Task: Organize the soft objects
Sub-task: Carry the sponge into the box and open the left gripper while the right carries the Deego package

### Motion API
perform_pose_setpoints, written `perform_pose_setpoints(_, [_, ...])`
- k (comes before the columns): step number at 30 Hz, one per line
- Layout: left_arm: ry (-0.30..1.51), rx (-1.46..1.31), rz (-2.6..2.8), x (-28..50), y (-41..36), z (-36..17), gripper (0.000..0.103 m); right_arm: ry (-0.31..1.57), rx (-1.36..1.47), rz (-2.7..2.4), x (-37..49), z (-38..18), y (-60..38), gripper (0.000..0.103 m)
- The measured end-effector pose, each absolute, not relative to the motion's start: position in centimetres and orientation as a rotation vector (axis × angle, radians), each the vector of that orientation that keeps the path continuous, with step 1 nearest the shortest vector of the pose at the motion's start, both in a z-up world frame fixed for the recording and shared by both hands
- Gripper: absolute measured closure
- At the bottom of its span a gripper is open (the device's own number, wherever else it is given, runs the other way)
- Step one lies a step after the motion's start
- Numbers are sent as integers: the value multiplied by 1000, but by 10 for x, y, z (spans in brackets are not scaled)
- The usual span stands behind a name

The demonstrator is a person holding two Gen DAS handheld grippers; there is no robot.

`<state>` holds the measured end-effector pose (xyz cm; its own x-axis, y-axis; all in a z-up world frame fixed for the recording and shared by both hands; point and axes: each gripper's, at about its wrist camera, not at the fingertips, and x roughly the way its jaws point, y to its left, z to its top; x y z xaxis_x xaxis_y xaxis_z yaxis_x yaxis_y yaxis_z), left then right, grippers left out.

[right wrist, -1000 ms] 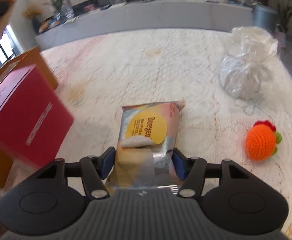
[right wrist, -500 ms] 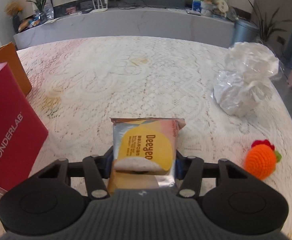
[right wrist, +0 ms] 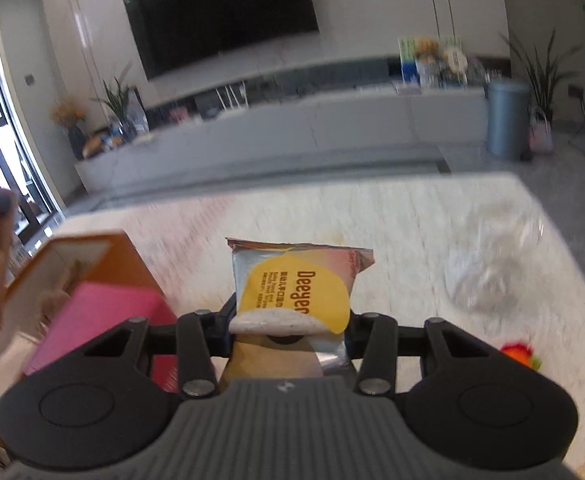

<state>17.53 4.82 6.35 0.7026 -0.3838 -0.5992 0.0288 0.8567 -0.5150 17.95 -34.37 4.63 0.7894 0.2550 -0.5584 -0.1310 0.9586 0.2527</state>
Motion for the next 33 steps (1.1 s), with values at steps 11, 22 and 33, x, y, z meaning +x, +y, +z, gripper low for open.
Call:
perform_pose_setpoints(11, [669, -549, -211, 170, 100, 43, 28, 363, 82, 349, 137, 171, -230, 58])
perform_pose_setpoints(22, [692, -474, -182, 191, 77, 1, 28, 412, -25, 393, 175, 139, -134, 58])
perform_pose_setpoints(33, [682, -307, -197, 199, 49, -10, 22, 428, -47, 364, 212, 90, -126, 58])
